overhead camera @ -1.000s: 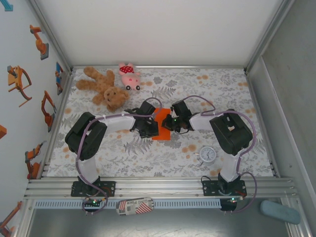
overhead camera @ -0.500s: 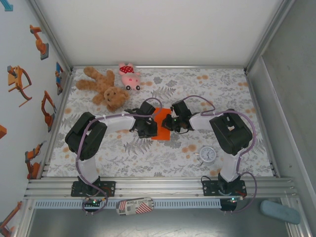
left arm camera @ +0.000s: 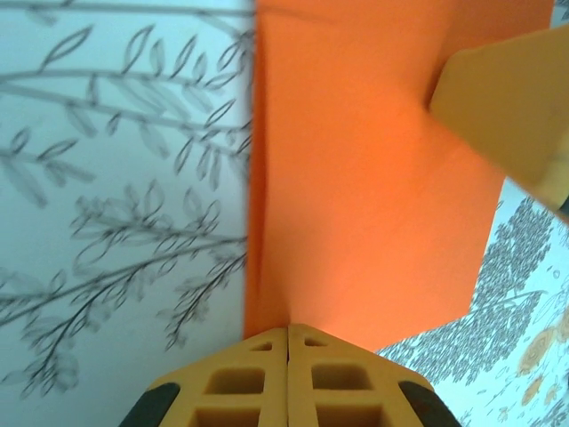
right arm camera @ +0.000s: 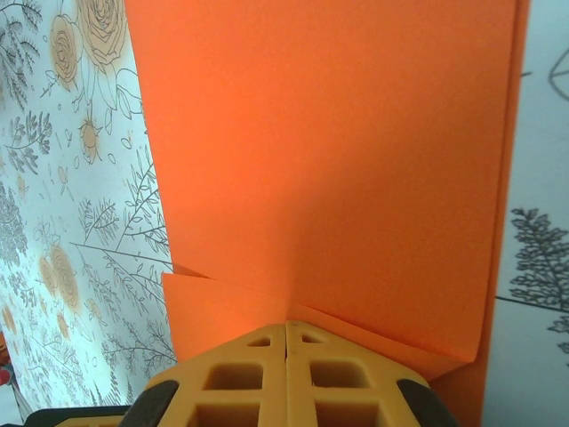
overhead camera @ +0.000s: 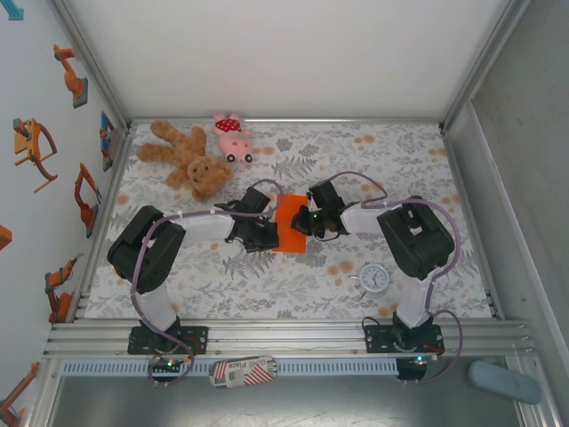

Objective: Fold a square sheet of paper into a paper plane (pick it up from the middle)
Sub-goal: Fold the triangle a second time at the center of the table.

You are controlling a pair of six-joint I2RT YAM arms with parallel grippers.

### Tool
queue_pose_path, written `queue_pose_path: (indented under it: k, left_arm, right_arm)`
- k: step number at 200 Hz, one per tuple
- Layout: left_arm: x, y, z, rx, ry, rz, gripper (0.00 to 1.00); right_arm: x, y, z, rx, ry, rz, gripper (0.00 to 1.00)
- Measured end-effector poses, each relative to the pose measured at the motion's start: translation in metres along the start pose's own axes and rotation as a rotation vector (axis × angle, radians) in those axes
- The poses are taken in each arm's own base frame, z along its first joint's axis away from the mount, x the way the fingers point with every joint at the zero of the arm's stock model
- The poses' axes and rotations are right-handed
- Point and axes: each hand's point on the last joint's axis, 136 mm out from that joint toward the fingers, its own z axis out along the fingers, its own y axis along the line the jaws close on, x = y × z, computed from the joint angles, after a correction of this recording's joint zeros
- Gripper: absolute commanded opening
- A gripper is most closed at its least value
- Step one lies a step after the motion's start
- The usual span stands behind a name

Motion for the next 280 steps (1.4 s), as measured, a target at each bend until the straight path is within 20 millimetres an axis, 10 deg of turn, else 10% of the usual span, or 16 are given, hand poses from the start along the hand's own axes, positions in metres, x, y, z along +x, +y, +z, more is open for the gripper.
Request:
queue_pose_path:
  k: [78, 136, 280]
  left_arm:
    - [0.002, -0.004, -0.029, 0.014, -0.032, -0.009, 0.07]
    - [-0.026, -0.025, -0.006, 0.069, -0.044, -0.034, 0.04]
    - [-0.022, -0.01, 0.008, 0.053, -0.039, -0.07, 0.0]
  right_arm:
    - [0.0, 0.0, 0.0, -0.001, -0.001, 0.0, 0.0]
    - [0.0, 0.001, 0.0, -0.002, -0.001, 0.0, 0.0]
    - [0.008, 0.017, -0.021, -0.006, 0.013, -0.098, 0.0]
